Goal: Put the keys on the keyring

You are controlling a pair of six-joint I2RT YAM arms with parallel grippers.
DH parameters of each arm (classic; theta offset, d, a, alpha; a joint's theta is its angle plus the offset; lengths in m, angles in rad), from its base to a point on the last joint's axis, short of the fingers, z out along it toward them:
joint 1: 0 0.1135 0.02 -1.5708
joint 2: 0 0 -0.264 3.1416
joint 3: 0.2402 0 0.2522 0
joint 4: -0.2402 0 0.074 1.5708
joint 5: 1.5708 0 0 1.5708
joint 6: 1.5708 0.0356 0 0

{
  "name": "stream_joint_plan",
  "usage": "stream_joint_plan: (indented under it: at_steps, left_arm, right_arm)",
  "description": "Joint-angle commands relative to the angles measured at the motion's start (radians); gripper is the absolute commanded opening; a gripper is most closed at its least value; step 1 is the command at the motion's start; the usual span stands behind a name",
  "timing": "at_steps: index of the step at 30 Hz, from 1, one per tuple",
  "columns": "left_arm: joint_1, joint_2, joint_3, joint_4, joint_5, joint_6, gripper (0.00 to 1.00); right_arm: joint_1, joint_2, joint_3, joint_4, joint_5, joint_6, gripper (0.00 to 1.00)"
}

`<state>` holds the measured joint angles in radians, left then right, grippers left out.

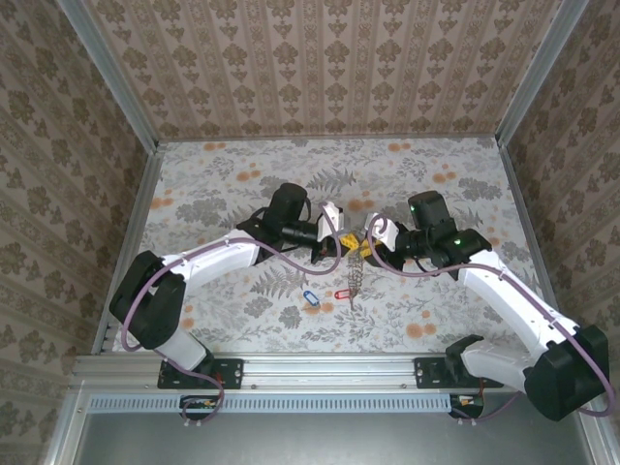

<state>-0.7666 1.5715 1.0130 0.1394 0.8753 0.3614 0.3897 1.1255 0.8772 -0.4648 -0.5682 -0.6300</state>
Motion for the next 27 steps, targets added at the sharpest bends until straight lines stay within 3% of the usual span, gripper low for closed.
stream_joint_plan:
  at_steps: [1,7,18,24,27]
  left_arm:
    - [0.010,-0.033,-0.006,0.101,0.056,-0.043,0.00]
    - [0.013,-0.045,-0.021,0.124,0.060,-0.060,0.00]
    - [0.013,-0.039,-0.018,0.132,0.054,-0.069,0.00]
    - [0.013,-0.041,-0.019,0.141,0.057,-0.079,0.00]
    - [0.013,-0.041,-0.019,0.149,0.063,-0.086,0.00]
  right_arm:
    - [-0.008,-0.009,-0.043,0.041,0.074,0.033,0.25]
    - [-0.015,-0.059,-0.066,0.058,0.172,0.047,0.24]
    - [-0.017,-0.153,-0.048,0.148,-0.058,0.079,0.31]
    - [-0.017,-0.110,-0.030,0.170,-0.072,0.099,0.30]
    - [-0.017,-0.078,-0.029,0.195,-0.073,0.117,0.25]
